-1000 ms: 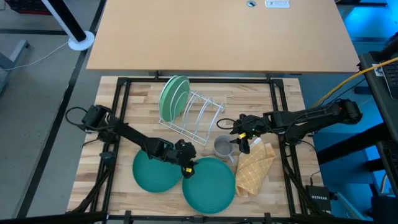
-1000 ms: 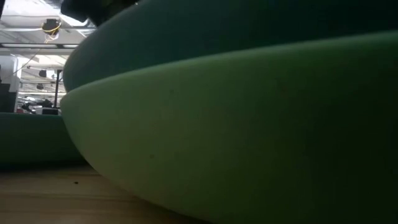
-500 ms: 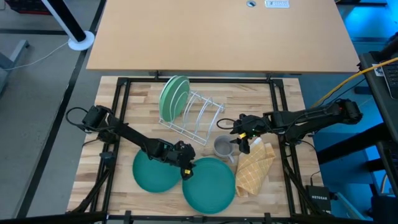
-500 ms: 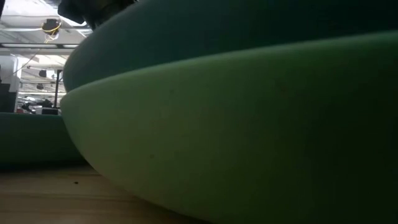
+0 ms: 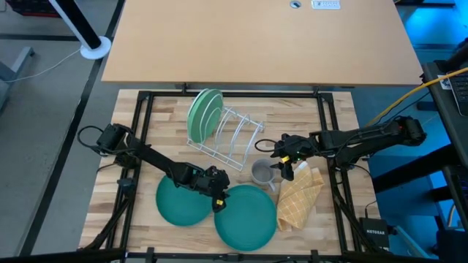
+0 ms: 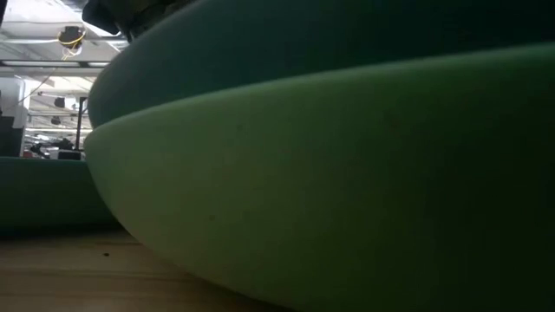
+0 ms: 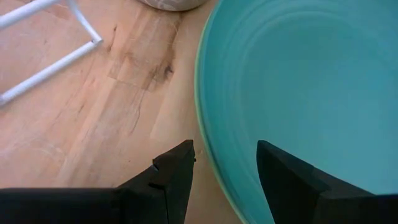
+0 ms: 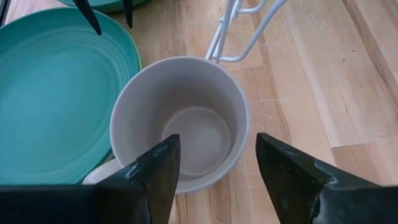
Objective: Sort dishes
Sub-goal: Put the right blue plate into the white dish rack
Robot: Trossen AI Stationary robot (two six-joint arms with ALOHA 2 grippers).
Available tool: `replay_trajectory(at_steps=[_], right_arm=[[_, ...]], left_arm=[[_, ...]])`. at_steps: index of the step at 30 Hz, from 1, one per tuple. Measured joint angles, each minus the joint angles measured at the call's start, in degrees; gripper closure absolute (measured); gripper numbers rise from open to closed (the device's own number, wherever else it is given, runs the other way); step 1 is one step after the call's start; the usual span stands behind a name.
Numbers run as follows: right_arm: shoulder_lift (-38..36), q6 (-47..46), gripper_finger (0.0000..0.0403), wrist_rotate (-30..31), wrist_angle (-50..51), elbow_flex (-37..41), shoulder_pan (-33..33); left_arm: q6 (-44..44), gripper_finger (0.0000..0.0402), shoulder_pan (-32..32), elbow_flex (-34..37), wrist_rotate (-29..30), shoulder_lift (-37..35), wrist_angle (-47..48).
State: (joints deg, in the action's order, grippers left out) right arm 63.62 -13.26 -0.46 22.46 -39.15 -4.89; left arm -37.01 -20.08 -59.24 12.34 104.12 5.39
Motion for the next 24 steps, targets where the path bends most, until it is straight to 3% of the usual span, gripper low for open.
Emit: replay_trajectory(at_steps=[17,24], right_arm=[[0.0,0.0,0.0188,0.0,0.0,0.0,0.0],[0.0,0.0,0.0188,0.0,0.0,0.0,0.0]], left_arm=[[-0.3,0.0237,0.0,0.0,-1.8,0.0,0.2],[-0.5,0.0288,0.0,0.0,-1.8,0.0,1.6]])
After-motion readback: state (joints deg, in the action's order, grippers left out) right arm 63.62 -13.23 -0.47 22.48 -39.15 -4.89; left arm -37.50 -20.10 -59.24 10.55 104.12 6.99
